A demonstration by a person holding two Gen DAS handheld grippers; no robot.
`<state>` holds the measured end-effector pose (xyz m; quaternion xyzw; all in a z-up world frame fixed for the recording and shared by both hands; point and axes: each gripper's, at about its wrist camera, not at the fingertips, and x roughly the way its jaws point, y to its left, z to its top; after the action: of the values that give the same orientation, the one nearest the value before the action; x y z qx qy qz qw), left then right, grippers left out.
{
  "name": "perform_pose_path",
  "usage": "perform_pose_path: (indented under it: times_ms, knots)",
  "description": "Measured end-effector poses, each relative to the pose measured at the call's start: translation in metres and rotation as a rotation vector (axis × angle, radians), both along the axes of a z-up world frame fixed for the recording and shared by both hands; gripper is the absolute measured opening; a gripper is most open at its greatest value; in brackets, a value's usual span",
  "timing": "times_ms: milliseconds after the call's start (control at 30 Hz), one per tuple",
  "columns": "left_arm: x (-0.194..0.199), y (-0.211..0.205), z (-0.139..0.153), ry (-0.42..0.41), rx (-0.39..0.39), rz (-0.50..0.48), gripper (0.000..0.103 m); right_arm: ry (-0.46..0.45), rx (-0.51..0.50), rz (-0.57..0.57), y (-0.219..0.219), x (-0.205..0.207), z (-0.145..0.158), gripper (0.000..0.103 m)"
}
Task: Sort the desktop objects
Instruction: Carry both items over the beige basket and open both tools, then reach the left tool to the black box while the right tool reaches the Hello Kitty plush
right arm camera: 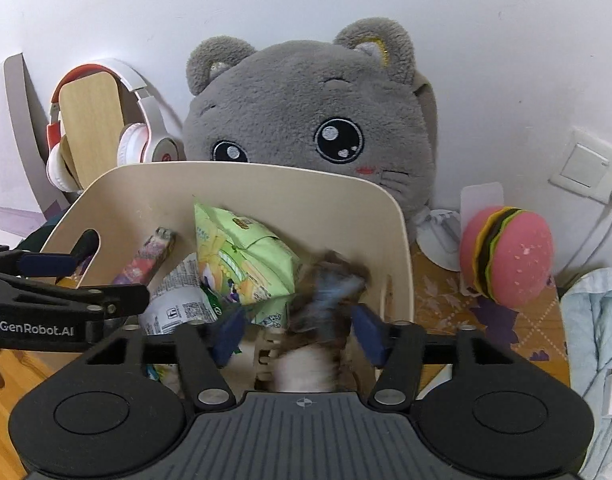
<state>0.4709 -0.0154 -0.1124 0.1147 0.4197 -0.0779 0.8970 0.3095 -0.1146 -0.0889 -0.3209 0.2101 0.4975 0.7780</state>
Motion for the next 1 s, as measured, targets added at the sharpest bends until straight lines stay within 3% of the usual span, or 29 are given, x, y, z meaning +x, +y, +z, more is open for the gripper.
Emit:
perform_pose_path:
  times_ms: [300,600,1000]
  knots:
    - [-0.024,-0.005,0.024,-0.055,0.004,-0.064,0.1,0.027,0.06,0.012,-0.023,-0.008,0.016,0.092]
    - [-0.061,-0.001,0.036,-0.088,0.019,-0.108,0.1,0.067,0.124,0.049,-0.066,-0.026,0.024,0.102]
    - [-0.099,0.028,-0.006,0.021,0.057,-0.095,0.1,0.12,-0.002,0.033,-0.109,-0.034,-0.032,0.103]
